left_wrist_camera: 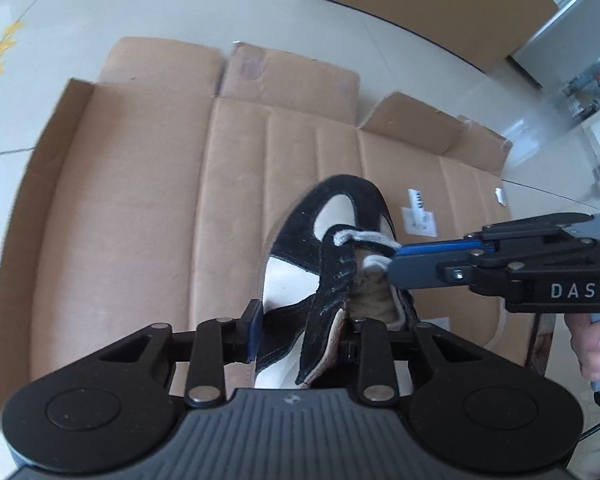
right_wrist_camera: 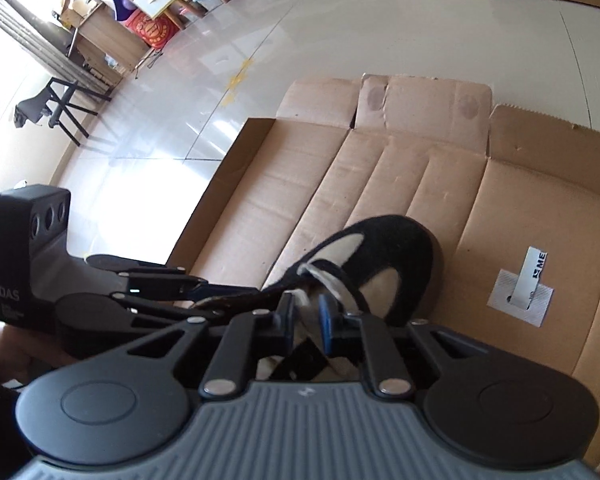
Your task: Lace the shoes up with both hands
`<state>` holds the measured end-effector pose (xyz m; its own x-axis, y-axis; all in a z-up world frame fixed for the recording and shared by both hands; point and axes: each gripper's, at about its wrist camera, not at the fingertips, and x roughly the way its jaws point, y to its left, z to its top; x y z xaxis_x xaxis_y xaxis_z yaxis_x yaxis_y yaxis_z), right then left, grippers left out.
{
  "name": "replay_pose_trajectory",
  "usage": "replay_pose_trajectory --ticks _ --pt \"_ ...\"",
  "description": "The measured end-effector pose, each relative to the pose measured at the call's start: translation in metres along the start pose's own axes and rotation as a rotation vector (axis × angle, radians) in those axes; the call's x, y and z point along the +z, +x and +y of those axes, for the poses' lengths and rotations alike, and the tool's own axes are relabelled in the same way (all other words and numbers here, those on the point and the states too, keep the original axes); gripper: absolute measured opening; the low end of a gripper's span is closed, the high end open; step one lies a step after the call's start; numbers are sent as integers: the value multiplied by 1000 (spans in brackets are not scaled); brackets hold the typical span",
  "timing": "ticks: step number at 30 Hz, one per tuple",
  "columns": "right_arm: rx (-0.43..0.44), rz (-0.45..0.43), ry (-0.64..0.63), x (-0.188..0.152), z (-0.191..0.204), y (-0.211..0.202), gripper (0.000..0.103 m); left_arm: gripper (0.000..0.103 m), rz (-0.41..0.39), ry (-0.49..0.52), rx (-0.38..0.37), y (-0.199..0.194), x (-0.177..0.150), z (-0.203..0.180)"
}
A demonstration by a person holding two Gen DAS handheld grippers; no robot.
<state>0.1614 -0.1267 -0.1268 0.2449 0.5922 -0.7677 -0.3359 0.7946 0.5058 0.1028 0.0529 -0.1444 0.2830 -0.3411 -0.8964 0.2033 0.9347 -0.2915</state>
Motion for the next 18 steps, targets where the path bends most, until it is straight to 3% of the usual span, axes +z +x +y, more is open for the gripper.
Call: replay_pose_trajectory --ticks 2,3,4,7,10,11,12,14,16,18 --pt "-11 -12 12 -1 -4 -3 14 35 25 80 5 -3 5 -7" --pt "-10 -13 24 -2 -6 -5 21 36 27 88 -8 -7 6 -5" --pt "-9 -14 37 -3 -8 -7 33 41 24 85 -18 -9 7 -3" --pt "-6 -5 52 -11 -12 -12 41 64 22 46 -100 -25 10 10" --pt "-12 23 70 -22 -14 -12 42 61 48 67 -137 -26 10 15" --pt "-16 33 85 -25 -16 -9 42 56 61 81 -136 -25 9 15" --pt "-24 37 100 -28 -17 -7 42 39 75 98 -102 -20 6 14" --pt "-22 23 124 -32 -19 -5 40 28 101 95 -97 -13 1 14" --pt "-33 3 130 -32 -19 -3 9 26 78 87 -92 -12 -5 11" --pt "-27 -8 134 -28 -23 1 4 25 54 37 -106 -13 -9 12"
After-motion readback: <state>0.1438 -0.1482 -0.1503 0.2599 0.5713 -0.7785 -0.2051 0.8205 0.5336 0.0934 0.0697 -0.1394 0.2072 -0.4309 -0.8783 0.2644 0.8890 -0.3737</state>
